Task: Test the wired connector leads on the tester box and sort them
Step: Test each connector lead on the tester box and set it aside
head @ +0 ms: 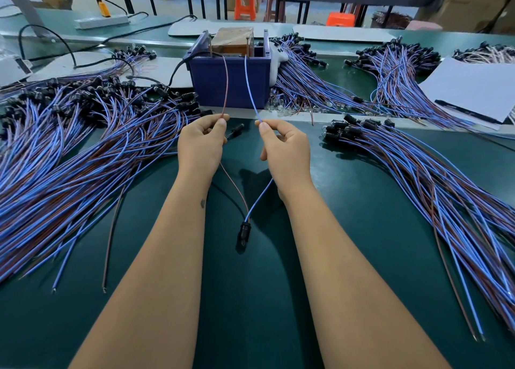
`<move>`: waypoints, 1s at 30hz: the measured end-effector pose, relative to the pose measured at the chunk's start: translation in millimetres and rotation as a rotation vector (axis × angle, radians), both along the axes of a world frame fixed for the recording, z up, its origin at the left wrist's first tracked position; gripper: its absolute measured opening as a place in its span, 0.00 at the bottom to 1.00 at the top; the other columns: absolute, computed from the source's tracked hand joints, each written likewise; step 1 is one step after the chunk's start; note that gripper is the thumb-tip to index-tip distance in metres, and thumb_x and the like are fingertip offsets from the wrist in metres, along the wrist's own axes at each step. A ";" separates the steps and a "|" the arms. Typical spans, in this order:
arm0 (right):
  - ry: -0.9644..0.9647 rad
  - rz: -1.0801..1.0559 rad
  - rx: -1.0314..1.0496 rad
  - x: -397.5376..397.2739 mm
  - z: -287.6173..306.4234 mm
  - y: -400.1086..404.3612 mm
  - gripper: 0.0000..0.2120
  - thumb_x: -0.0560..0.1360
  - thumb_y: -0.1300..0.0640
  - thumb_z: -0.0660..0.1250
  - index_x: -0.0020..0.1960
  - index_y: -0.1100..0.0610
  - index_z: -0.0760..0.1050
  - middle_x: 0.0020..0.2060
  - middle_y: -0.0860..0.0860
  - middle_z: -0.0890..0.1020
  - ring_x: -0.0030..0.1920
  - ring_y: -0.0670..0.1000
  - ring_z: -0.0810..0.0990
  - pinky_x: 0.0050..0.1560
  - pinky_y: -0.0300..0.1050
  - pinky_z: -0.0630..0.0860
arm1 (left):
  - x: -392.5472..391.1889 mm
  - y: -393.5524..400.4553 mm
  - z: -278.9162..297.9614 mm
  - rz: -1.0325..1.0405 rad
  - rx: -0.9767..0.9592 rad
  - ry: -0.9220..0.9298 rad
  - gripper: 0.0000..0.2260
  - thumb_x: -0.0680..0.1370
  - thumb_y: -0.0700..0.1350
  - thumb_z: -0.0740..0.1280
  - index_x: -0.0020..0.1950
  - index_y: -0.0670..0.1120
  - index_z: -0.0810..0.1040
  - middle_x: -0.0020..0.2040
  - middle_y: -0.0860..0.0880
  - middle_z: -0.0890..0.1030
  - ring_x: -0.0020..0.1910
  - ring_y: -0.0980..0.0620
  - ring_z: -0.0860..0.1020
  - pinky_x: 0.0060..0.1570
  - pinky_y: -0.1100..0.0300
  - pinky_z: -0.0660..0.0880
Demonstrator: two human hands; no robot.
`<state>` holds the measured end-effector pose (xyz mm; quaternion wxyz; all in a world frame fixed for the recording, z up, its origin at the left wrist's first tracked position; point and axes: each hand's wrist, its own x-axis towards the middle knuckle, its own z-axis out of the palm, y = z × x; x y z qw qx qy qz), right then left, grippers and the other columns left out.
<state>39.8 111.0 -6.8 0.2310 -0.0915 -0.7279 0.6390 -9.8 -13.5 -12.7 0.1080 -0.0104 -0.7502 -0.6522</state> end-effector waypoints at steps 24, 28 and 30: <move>-0.051 0.024 -0.031 -3.2 -0.9 2.6 0.07 0.79 0.56 0.65 0.51 0.52 0.82 0.20 0.45 0.71 0.23 0.41 0.68 0.32 0.38 0.68 | -2.7 -1.8 -0.5 0.093 -0.017 -0.023 0.09 0.81 0.45 0.60 0.51 0.52 0.79 0.31 0.56 0.76 0.32 0.60 0.73 0.38 0.63 0.73; -0.050 0.024 -0.030 -3.0 -0.9 2.3 0.07 0.80 0.56 0.65 0.50 0.52 0.82 0.20 0.46 0.71 0.23 0.41 0.68 0.33 0.40 0.68 | -3.1 -1.9 -1.0 0.096 -0.019 -0.021 0.09 0.82 0.45 0.59 0.52 0.52 0.79 0.31 0.56 0.76 0.31 0.60 0.73 0.37 0.64 0.73; -0.048 0.021 -0.033 -2.7 -0.4 2.4 0.07 0.80 0.56 0.64 0.50 0.53 0.82 0.21 0.46 0.71 0.23 0.41 0.68 0.32 0.39 0.68 | -3.1 -2.0 -1.3 0.095 -0.019 -0.020 0.09 0.82 0.46 0.59 0.52 0.52 0.79 0.31 0.56 0.76 0.31 0.60 0.73 0.36 0.65 0.73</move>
